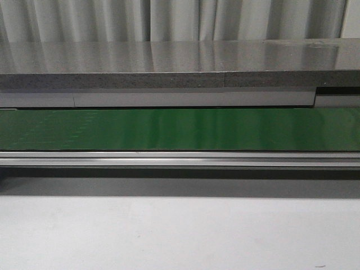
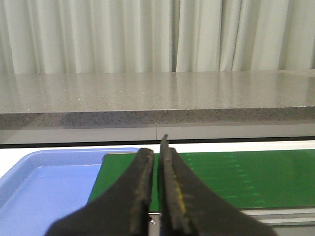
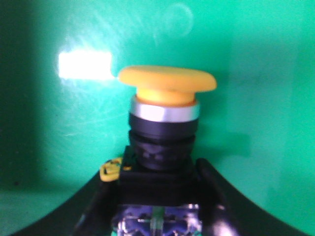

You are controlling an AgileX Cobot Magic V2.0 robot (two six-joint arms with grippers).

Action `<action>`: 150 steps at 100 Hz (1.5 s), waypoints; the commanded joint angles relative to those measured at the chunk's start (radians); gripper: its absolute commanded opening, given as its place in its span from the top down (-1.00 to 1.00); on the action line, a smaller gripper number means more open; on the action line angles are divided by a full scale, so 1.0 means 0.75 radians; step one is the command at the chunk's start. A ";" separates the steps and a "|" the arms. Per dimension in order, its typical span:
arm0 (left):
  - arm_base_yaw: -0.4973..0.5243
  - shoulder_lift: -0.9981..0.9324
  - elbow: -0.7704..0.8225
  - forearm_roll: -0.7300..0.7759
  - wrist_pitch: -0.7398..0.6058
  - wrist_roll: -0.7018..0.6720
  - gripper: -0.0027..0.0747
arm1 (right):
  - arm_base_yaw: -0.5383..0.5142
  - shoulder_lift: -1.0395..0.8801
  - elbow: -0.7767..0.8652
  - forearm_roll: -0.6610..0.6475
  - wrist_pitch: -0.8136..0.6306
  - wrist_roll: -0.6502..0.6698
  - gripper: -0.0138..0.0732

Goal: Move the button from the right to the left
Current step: 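Close the right gripper on the button's black base, then lift the button and set it on the conveyor belt, then open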

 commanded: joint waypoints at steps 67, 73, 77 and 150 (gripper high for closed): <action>0.002 -0.049 0.056 -0.011 -0.118 -0.014 0.92 | 0.189 -0.289 -0.231 0.159 0.224 0.115 0.31; 0.002 -0.049 0.056 -0.011 -0.118 -0.014 0.92 | 0.221 -0.289 -0.231 0.154 0.237 0.143 0.31; 0.002 -0.049 0.056 -0.011 -0.118 -0.014 0.92 | 0.243 -0.289 -0.228 0.147 0.249 0.152 0.31; 0.002 -0.049 0.056 -0.011 -0.118 -0.014 0.92 | 0.303 -0.290 -0.044 0.151 0.235 0.191 -0.23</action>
